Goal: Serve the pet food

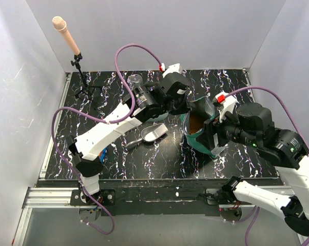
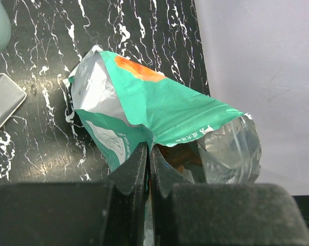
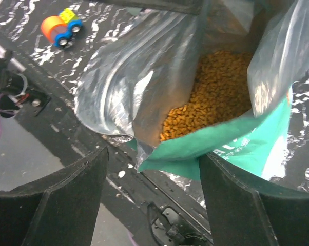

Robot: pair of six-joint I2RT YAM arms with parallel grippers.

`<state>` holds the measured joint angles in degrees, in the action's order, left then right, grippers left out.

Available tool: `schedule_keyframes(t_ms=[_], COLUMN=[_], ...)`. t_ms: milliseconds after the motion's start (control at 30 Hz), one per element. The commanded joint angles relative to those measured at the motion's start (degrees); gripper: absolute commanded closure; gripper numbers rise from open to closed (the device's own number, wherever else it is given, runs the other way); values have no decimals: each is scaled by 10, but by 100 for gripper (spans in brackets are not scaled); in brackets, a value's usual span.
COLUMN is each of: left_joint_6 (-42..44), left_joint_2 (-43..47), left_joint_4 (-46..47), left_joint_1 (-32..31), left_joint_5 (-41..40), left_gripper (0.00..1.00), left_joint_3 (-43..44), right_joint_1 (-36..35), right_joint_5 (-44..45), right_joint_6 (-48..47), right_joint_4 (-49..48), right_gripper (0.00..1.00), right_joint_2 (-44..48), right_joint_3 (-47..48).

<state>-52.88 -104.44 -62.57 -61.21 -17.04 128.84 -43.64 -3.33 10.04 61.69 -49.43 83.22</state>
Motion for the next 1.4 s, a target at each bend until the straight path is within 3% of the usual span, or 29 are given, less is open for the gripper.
schedule_keyframes(t_ms=[0,67,133,300,333,367,567,733,1000,1133,1167,1267,1300,1367], left_joint_6=[34,44,56,79,83,82,74,91,99,103,102,95,87,77], left_joint_2=[16,18,19,21,24,28,42,40,21,-7,-9,-6,-4,-1], left_joint_4=[87,96,110,126,129,132,153,173,220,231,237,270,279,296], left_joint_1=[4,4,4,4,4,4,4,4,7,9,13,37,49,71], left_joint_5=[-36,-43,-55,-112,-130,-148,-203,-229,-187,-131,-108,-17,22,98], left_gripper=[100,100,100,100,100,100,100,100,100,100,100,100,100,100], left_joint_3=[55,52,52,68,68,66,46,43,54,77,76,44,32,14], right_joint_1=[-24,-36,-40,-41,-41,-41,-41,-42,-41,-42,-41,-40,-40,-40], right_joint_5=[122,155,156,137,141,143,87,-35,-258,-248,-231,-154,-124,-58], right_joint_6=[-3,-7,-15,-49,-54,-59,-66,-36,52,10,11,26,30,45], right_joint_4=[-6,-3,-8,-16,-18,-24,-16,20,-23,21,17,-2,-3,-3], right_gripper=[24,28,38,83,96,99,99,99,99,99,95,55,46,40], right_joint_2=[-34,-45,-53,-55,-51,-46,-27,-8,-72,-132,-130,-96,-82,-57], right_joint_3=[35,48,55,58,58,58,64,63,44,122,131,142,143,148])
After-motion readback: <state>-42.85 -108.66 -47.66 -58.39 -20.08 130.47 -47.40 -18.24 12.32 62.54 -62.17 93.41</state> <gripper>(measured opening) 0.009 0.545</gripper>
